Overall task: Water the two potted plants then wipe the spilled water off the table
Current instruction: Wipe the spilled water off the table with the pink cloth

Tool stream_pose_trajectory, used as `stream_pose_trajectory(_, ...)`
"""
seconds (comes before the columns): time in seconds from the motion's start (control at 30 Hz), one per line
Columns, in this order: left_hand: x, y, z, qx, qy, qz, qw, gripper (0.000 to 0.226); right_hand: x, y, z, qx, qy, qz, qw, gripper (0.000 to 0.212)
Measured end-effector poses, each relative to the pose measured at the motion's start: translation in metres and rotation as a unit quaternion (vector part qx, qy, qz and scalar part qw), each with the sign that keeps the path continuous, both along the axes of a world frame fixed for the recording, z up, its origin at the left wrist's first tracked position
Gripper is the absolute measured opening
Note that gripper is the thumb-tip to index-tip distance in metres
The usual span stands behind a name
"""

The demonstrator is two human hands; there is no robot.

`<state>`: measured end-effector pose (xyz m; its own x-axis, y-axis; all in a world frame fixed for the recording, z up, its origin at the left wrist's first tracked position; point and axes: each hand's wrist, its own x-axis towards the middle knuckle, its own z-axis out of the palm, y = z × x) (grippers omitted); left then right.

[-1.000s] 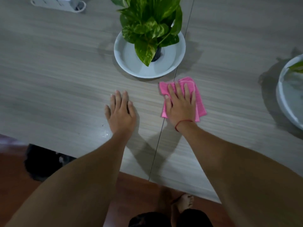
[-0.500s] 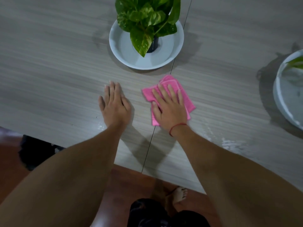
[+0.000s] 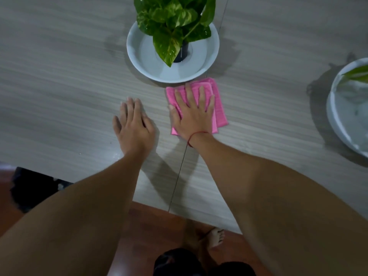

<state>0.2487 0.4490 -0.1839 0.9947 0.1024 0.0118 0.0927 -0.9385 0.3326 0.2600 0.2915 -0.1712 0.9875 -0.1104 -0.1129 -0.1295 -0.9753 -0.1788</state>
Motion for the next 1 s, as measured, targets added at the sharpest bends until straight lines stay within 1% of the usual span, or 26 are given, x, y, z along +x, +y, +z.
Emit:
stream_pose_trajectory(0.1,-0.004,-0.002,0.001,-0.003,0.010,0.018,1.000,0.053,-0.009,-0.016,0.001,0.026,0.000,0.009,1.000,0.053)
stream_pose_trajectory(0.2,-0.001,-0.008,0.005,-0.012,0.013,0.013,1.000,0.054,-0.036,-0.053,0.004,0.014,0.000,-0.017,1.000,0.053)
stream_pose_trajectory(0.3,-0.004,-0.036,0.013,-0.019,-0.007,-0.033,0.999,0.056,-0.073,-0.107,0.005,-0.015,0.011,-0.081,0.997,0.055)
stream_pose_trajectory(0.4,-0.024,-0.068,0.011,-0.020,0.017,-0.070,0.997,0.056,-0.117,-0.163,0.009,-0.037,0.022,-0.171,0.984,0.055)
stream_pose_trajectory(0.5,-0.035,-0.079,0.003,-0.002,0.026,-0.066,0.997,0.057,-0.136,-0.192,0.011,-0.057,0.035,-0.211,0.975,0.054)
stream_pose_trajectory(0.57,-0.034,-0.078,0.001,-0.002,0.024,-0.062,0.998,0.058,-0.125,-0.181,0.010,-0.042,0.027,-0.205,0.978,0.054)
stream_pose_trajectory(0.7,-0.035,-0.080,0.003,0.000,0.014,-0.064,0.998,0.055,-0.101,-0.104,0.001,0.039,-0.010,-0.143,0.989,0.053)
stream_pose_trajectory(0.77,-0.037,-0.081,0.005,0.005,0.006,-0.061,0.998,0.053,-0.098,-0.083,-0.001,0.046,-0.020,-0.140,0.989,0.053)
stream_pose_trajectory(0.93,-0.038,-0.081,0.009,-0.006,0.030,-0.063,0.998,0.053,-0.120,-0.114,-0.003,0.037,-0.008,-0.062,0.997,0.052)
stream_pose_trajectory(1.0,-0.042,-0.086,0.012,-0.016,0.026,-0.063,0.998,0.053,-0.132,-0.132,-0.004,0.032,-0.009,-0.070,0.997,0.050)
